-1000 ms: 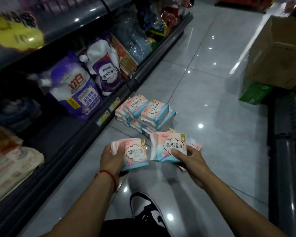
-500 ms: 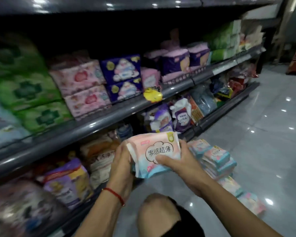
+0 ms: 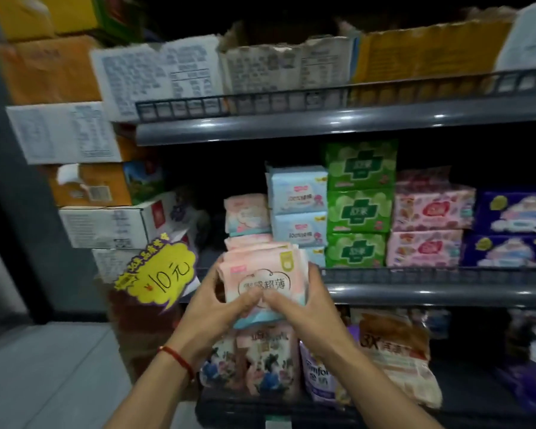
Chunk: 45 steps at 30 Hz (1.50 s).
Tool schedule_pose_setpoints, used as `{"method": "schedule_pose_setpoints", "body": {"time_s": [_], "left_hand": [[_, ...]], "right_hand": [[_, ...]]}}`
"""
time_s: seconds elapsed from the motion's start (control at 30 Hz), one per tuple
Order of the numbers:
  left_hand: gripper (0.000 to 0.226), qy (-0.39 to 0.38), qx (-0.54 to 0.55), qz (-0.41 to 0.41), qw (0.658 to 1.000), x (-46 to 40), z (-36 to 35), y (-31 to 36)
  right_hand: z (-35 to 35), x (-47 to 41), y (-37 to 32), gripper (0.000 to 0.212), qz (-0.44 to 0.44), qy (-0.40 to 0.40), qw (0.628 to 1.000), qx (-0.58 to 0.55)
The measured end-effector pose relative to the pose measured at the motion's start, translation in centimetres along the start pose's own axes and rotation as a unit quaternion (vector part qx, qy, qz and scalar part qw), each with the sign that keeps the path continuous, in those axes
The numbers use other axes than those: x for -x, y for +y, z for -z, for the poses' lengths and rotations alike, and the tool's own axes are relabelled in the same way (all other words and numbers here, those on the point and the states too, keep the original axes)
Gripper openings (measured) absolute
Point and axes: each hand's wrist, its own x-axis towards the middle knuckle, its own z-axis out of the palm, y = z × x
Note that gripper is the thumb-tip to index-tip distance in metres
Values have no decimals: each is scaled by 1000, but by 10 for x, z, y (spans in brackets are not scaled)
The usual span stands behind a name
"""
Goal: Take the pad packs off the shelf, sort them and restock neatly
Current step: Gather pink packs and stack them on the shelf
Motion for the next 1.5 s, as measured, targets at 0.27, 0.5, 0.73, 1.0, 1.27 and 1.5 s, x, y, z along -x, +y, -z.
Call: {"method": "schedule_pose_setpoints", "body": {"time_s": [0.27, 0.5, 0.73, 1.0, 1.27, 1.5], "left_hand": [[79, 20, -13, -86, 996, -100, 49, 2], [63, -4, -11, -63, 998, -166, 44, -36], [58, 56, 20, -49, 997, -206, 38, -38], [50, 98, 170, -27, 980, -230, 40, -24], [46, 134, 214, -16, 968, -223, 37, -33], [57, 91, -17, -38, 995, -199, 33, -57]], "right_hand": [[-42, -113, -12, 45, 115, -19, 988, 99], [-43, -129, 10, 47, 112, 43, 969, 215], [-23, -95, 57, 36, 31, 31, 984, 172], [-21, -98, 69, 41, 53, 52, 986, 151], [-14, -101, 69, 38, 47, 61, 986, 147], [-13, -102, 68, 45, 66, 83, 982, 159]]}}
